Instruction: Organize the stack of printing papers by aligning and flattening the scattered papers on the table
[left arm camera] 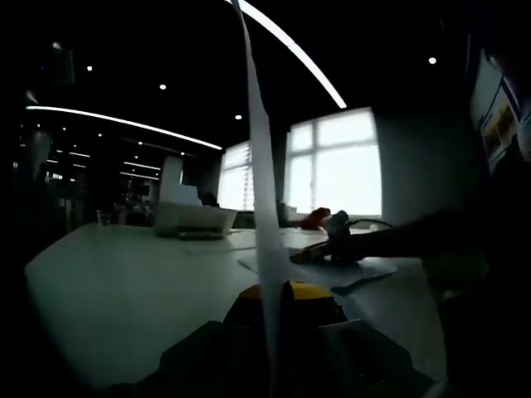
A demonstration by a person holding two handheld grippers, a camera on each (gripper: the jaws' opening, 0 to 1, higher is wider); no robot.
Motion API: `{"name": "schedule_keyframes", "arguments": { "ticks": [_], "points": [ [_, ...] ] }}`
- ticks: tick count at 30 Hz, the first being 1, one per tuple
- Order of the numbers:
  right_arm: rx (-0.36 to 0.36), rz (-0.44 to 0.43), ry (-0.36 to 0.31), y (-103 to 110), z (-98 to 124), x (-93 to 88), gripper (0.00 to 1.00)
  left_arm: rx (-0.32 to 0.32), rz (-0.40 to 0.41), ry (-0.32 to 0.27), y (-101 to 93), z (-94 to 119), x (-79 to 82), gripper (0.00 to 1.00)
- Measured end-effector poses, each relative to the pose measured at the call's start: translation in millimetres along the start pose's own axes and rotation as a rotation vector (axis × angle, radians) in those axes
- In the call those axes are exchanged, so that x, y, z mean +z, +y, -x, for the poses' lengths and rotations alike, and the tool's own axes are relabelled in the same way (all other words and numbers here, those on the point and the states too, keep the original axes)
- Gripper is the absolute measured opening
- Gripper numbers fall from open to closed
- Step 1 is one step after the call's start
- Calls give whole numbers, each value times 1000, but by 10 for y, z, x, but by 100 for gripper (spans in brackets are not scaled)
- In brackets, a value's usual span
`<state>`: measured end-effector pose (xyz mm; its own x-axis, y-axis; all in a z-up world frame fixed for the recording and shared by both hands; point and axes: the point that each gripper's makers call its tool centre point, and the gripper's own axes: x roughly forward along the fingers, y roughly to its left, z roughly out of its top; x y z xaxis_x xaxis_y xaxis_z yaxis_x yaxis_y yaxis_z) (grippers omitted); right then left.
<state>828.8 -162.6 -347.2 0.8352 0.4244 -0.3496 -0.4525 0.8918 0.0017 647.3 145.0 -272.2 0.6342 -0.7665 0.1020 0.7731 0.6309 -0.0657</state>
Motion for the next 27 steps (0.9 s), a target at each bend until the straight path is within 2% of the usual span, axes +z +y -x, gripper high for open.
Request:
{"name": "schedule_keyframes", "arguments": {
  "ticks": [4, 8, 12, 17, 22, 27],
  "points": [
    [42, 16, -3, 66, -33, 14, 19, 0, -1, 2, 5, 1, 2, 6],
    [50, 15, -3, 31, -86, 28, 17, -1, -1, 2, 5, 5, 7, 6],
    [74, 41, -7, 47, -132, 42, 9, -1, 0, 0, 9, 13, 15, 6],
    [134, 77, -11, 106, -149, 45, 8, -2, -3, 5, 11, 17, 10, 6],
    [136, 75, -11, 63, -176, 55, 7, -2, -7, 10, 9, 21, 4, 6],
    [155, 68, -6, 91, -174, 50, 0, -1, -5, 10, 11, 27, 5, 6]
  ]
}}
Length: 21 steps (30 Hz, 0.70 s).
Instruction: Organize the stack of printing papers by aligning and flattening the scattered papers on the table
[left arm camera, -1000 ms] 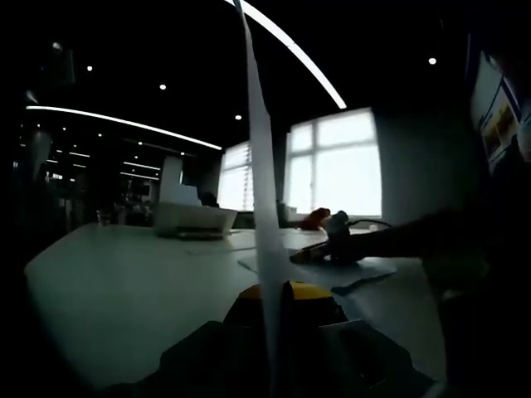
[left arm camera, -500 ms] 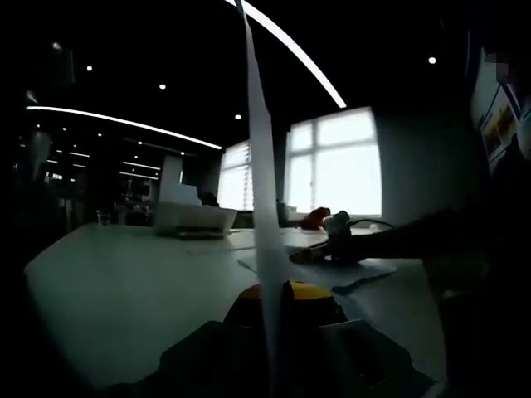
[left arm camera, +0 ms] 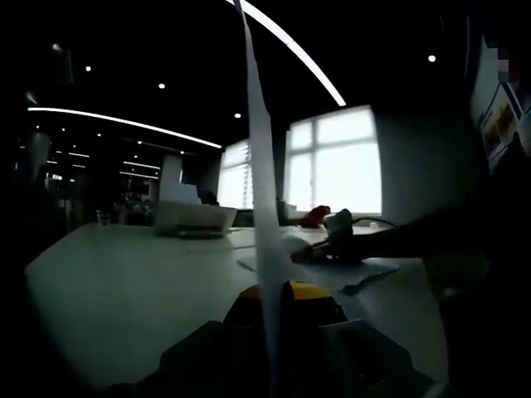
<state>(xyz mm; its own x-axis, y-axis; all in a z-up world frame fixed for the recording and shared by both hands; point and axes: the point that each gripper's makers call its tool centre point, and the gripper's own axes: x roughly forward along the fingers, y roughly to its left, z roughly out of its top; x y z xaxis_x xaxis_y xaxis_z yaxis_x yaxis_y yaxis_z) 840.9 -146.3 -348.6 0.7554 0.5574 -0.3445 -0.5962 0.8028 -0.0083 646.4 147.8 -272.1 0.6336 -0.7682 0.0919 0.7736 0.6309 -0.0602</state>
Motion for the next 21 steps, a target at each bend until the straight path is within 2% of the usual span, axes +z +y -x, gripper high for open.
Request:
{"name": "schedule_keyframes", "arguments": {
  "ticks": [4, 10, 14, 17, 21],
  "points": [
    [16, -28, 1, 0, 37, 5, 0, -1, -1, 3, -7, -1, -5, 6],
    [23, -85, -57, -63, 165, 134, 0, -3, 2, -2, -12, 4, 3, 6],
    [22, -93, -88, -60, 248, 215, 0, -4, 3, -5, -14, 6, 7, 6],
    [15, -94, -112, -62, 312, 317, 0, -4, 3, -5, -12, 5, 6, 6],
    [23, -80, -171, 21, 449, 557, 0, -5, 1, -5, -18, 1, 6, 6]
  ]
}}
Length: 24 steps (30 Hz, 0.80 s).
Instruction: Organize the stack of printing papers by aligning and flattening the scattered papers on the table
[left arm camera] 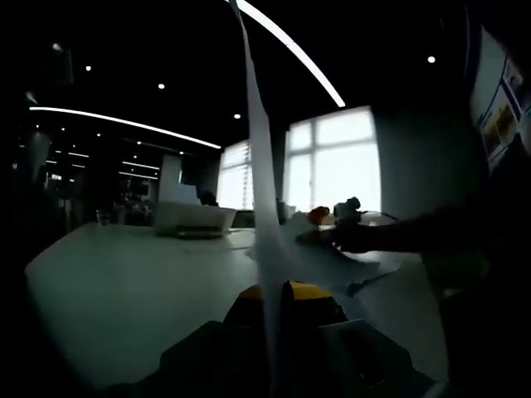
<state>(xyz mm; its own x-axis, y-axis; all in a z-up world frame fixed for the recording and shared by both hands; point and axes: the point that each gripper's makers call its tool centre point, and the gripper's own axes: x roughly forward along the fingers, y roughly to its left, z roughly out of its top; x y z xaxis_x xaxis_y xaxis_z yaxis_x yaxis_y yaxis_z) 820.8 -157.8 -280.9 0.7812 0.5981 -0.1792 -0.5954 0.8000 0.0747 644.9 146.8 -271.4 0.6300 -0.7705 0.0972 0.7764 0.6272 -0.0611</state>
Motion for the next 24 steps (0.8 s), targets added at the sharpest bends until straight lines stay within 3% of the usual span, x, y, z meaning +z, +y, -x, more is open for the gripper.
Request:
{"name": "schedule_keyframes", "arguments": {
  "ticks": [14, 24],
  "points": [
    [27, 121, -161, 431, 417, 791, 0, -27, 15, -2, -57, -1, 10, 6],
    [30, 161, -231, 572, 668, 1036, 0, -49, 27, 9, -100, -8, -5, 6]
  ]
}}
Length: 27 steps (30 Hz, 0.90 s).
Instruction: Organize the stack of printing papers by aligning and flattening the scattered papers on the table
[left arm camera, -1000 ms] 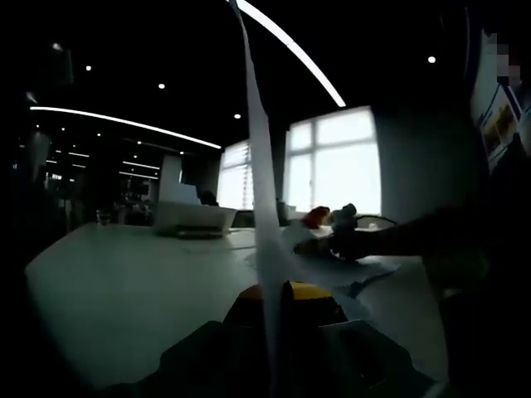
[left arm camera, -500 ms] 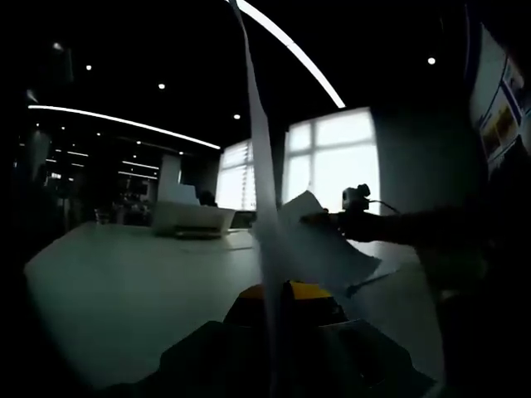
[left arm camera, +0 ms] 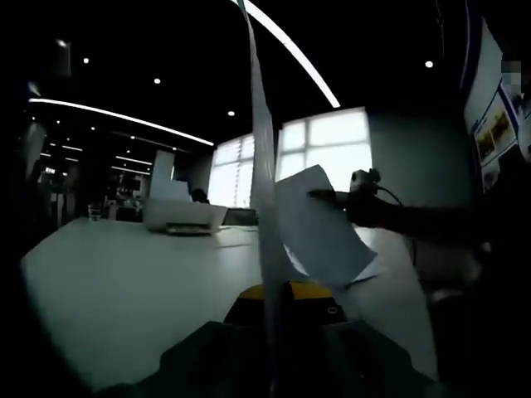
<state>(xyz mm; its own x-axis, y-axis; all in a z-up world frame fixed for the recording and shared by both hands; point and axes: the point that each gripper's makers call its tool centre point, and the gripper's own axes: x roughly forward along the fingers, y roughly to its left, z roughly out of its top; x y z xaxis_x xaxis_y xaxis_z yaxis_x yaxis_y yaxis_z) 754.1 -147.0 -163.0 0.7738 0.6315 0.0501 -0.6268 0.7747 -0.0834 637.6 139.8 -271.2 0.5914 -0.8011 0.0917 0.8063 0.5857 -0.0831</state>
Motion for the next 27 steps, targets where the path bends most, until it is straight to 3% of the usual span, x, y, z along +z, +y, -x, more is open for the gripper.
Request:
{"name": "schedule_keyframes", "arguments": {
  "ticks": [12, 20, 27],
  "points": [
    [-2, 6, -80, 245, 248, 286, 0, -26, 2, 20, -70, -22, -29, 6],
    [3, 33, -173, 355, 408, 735, 0, -41, -2, 29, -115, -32, -45, 6],
    [43, 92, -250, 644, 588, 1125, 0, -44, -2, 30, -125, -32, -48, 6]
  ]
}}
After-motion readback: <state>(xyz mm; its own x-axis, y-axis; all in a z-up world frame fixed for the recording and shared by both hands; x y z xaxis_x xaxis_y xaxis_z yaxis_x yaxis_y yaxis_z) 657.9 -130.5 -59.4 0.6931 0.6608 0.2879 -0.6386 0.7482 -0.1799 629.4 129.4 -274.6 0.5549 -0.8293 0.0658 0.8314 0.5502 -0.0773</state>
